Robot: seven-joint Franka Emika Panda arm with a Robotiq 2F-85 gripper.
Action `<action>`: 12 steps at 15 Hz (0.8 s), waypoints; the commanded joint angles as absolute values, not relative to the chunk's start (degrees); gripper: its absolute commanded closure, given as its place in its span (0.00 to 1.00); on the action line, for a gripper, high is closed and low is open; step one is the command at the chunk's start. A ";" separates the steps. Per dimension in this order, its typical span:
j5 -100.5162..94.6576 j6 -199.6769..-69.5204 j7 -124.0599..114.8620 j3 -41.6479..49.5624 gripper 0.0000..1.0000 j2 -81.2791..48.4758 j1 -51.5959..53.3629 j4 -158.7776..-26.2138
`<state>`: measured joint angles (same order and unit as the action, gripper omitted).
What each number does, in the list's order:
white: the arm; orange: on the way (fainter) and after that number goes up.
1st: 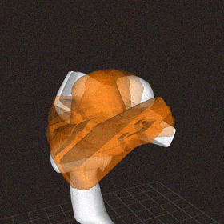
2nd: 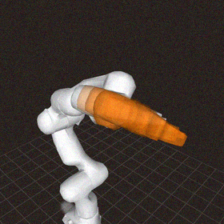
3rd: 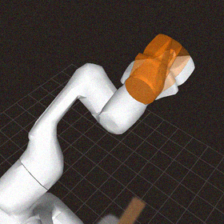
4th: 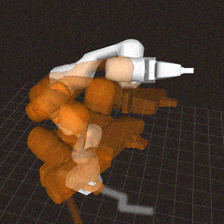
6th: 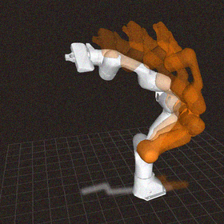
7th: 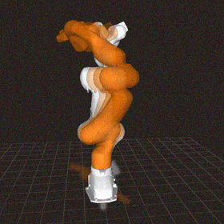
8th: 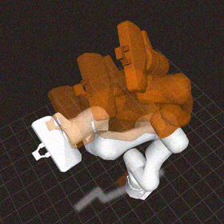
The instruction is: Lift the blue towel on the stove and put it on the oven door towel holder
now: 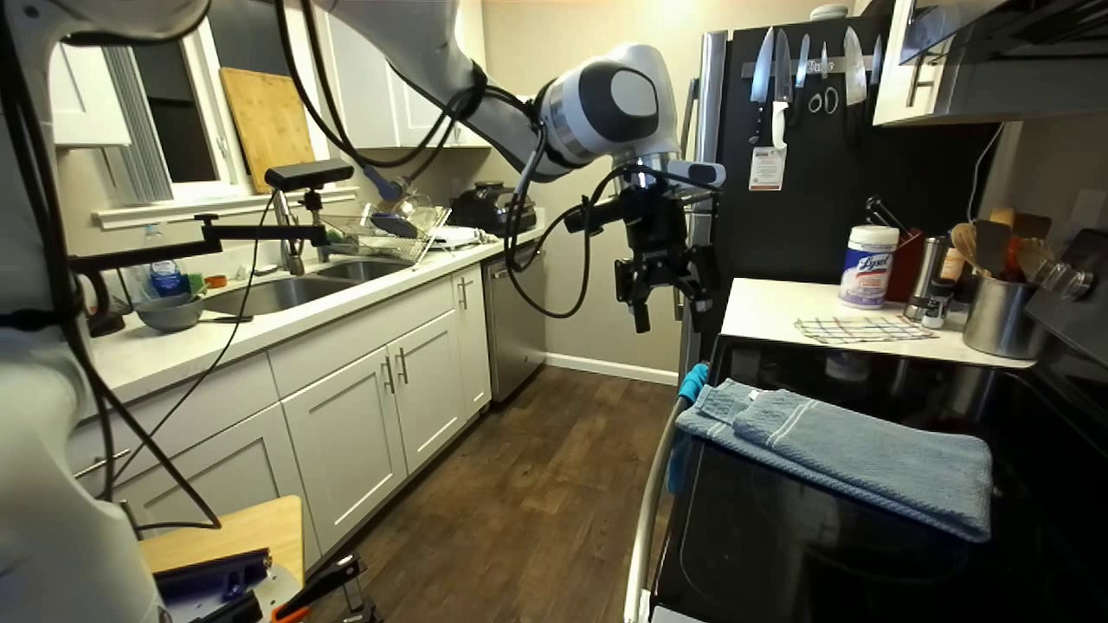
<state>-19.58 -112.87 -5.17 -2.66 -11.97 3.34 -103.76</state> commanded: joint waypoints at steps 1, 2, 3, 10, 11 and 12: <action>-19.44 -112.70 -5.08 -2.18 0.00 -12.13 3.84 -103.61; -19.44 -112.70 -5.08 -2.18 0.00 -12.16 3.86 -103.61; -19.44 -112.70 -5.08 -2.18 0.00 -12.16 3.87 -103.58; -20.96 -116.87 -9.93 -1.27 0.00 -15.80 4.02 -101.08; -21.68 -117.40 -11.29 -0.83 0.00 -17.27 4.18 -100.10; -21.59 -118.19 -11.93 -0.47 0.00 -19.11 4.21 -98.90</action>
